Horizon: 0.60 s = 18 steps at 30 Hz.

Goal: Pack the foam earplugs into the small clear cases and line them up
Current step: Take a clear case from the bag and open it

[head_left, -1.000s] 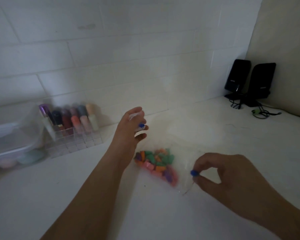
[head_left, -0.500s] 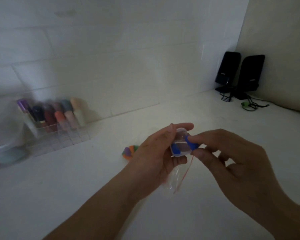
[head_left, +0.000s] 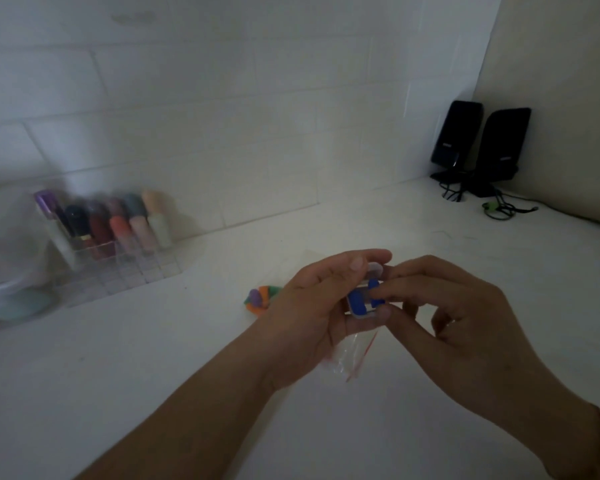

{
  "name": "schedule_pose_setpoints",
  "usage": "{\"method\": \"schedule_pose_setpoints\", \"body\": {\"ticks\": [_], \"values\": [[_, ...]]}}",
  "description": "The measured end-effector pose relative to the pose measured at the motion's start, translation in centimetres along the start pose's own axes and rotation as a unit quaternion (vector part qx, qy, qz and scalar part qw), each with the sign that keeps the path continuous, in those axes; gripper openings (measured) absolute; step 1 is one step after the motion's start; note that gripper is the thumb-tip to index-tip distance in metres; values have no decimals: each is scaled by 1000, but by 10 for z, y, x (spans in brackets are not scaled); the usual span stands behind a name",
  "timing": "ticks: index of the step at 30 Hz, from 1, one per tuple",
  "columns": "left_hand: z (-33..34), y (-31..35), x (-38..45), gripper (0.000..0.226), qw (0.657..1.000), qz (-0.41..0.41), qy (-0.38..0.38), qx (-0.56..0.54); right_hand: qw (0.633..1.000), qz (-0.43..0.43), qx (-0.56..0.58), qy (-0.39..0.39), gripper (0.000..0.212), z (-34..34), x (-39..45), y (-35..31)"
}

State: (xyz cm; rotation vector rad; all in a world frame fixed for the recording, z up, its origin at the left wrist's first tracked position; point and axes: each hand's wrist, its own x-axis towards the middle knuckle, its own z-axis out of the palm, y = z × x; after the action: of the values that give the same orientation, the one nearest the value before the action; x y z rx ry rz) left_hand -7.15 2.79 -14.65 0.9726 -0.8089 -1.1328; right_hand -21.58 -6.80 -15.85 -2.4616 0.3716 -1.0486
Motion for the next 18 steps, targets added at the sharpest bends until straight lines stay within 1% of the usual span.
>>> {"method": "schedule_pose_setpoints", "body": {"ticks": [4, 8, 12, 15, 18], "values": [[-1, -1, 0, 49, 1000, -7, -10, 2, 1000, 3, -11, 8, 17, 3, 0, 2], [0, 0, -2, 44, 1000, -12, -18, -14, 998, -17, -54, 23, 28, 2, -1, 3], [-1, 2, -2, 46, 1000, -8, -14, -10, 998, -22, -51, 20, 28, 1, -1, 0], [-1, 2, -2, 47, 1000, -12, -9, 11, 999, -21, -39, 21, 23, 0, 1, 1], [-1, 2, -1, 46, 1000, -14, -9, -9, 996, -42, -75, 29, 28, 0, 1, 2]]}}
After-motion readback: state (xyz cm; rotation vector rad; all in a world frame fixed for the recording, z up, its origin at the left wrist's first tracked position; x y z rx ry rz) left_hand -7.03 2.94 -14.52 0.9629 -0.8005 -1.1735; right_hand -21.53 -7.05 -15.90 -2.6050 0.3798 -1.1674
